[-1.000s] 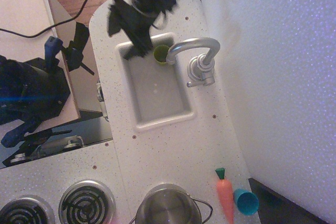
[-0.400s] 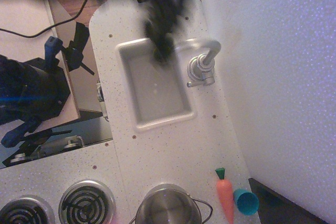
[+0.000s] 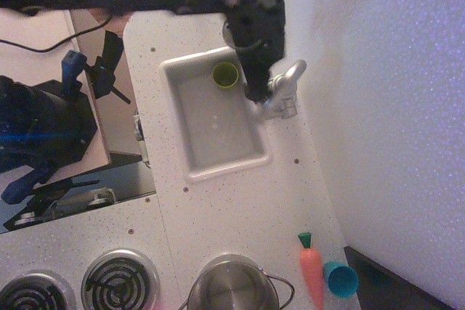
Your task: Turn faucet right
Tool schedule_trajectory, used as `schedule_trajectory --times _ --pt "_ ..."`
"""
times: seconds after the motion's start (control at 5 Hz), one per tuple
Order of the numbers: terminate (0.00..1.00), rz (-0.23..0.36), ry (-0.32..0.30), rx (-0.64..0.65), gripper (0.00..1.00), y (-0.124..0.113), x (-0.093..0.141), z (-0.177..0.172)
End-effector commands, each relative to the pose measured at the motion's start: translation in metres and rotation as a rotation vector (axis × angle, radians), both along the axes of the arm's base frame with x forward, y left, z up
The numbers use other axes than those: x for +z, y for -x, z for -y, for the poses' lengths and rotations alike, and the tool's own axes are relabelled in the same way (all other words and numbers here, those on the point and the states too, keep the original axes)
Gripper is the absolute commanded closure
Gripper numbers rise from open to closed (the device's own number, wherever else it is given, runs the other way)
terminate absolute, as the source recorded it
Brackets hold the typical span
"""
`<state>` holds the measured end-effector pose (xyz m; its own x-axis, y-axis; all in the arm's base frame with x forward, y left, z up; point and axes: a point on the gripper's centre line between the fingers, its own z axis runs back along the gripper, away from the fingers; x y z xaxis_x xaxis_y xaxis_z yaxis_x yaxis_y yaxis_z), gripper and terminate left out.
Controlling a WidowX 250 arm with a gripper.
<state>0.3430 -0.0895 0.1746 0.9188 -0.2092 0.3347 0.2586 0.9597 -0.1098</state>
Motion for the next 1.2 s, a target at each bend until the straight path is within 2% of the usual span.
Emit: schedule_trajectory --times 0.0,0.2,0.4,0.6,0.8,1.0 --pt "0.00 0.063 0.034 0.011 0.00 0.004 0.018 0.006" --pt "0.00 0.052 0.033 -0.009 0.00 0.006 0.020 0.021" --pt "0.00 -0.033 0.047 -0.022 0.00 -0.002 0.025 0.028" --pt "0.00 -0.193 0.025 -0.038 0.00 -0.015 0.057 0.042" --pt "0.00 -0.179 0.037 -0.074 0.00 -0.016 0.079 0.059" --pt "1.00 -0.179 0.041 -0.087 0.00 -0.013 0.077 0.068"
